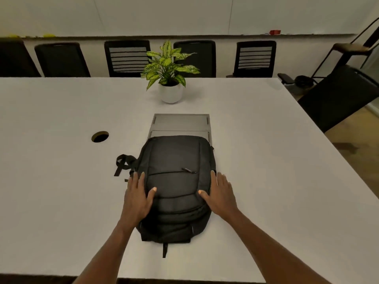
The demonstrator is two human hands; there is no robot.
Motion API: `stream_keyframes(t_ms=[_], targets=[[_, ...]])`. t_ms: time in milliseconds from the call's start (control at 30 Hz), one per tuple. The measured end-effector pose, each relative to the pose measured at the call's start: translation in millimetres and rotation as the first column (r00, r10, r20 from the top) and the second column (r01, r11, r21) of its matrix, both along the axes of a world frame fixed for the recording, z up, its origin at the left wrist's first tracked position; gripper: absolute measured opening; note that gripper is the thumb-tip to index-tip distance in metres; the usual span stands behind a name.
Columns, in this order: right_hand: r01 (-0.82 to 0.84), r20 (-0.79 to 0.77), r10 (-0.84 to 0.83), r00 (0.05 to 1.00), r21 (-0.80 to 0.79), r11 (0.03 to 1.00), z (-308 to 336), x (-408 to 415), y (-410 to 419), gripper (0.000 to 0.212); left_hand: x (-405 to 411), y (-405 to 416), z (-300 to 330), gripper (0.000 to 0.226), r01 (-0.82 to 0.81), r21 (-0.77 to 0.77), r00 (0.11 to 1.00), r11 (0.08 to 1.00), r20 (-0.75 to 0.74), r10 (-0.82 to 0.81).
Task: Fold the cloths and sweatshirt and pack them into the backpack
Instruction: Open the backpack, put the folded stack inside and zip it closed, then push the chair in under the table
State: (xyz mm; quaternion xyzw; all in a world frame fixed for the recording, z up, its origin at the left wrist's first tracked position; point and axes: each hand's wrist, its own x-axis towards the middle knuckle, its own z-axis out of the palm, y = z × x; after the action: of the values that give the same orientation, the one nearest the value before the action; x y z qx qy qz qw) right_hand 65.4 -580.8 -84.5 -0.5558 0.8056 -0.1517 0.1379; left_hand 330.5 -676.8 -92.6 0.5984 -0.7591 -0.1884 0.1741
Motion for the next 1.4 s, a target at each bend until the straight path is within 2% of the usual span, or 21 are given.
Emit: stream_keyframes(t_ms=[167, 267, 567, 900, 1400], targets=[[-0.097, -0.211, 0.082, 0.974, -0.063, 0.993, 25.1, 2.4, 18.4, 0.078, 0.4, 14.1, 28.7, 0.079, 0.057, -0.056, 0.998, 0.997, 0.027, -0.056], [-0.111, -0.271, 0.085, 0.959, -0.083, 0.99, 38.7, 6.8, 27.1, 0.076, -2.4, 18.3, 42.7, 0.081, 0.092, -0.085, 0.996, 0.992, 0.018, -0.091], [-0.029, -0.257, -0.009, 0.966, -0.142, 0.989, 69.1, 33.9, 76.3, 0.072, -3.3, 62.1, 74.2, 0.072, 0.229, -0.173, 0.971, 0.958, -0.025, -0.237], [0.125, -0.248, -0.17, 0.954, -0.189, 0.974, 89.3, 79.5, 181.9, 0.07, 24.5, 137.9, 91.3, 0.07, 0.374, -0.237, 0.92, 0.897, -0.028, -0.392], [0.359, -0.324, -0.416, 0.85, -0.221, 0.907, 116.8, 75.5, 317.2, 0.071, -25.0, 235.3, 124.8, 0.069, 0.589, -0.286, 0.79, 0.756, 0.007, -0.613]])
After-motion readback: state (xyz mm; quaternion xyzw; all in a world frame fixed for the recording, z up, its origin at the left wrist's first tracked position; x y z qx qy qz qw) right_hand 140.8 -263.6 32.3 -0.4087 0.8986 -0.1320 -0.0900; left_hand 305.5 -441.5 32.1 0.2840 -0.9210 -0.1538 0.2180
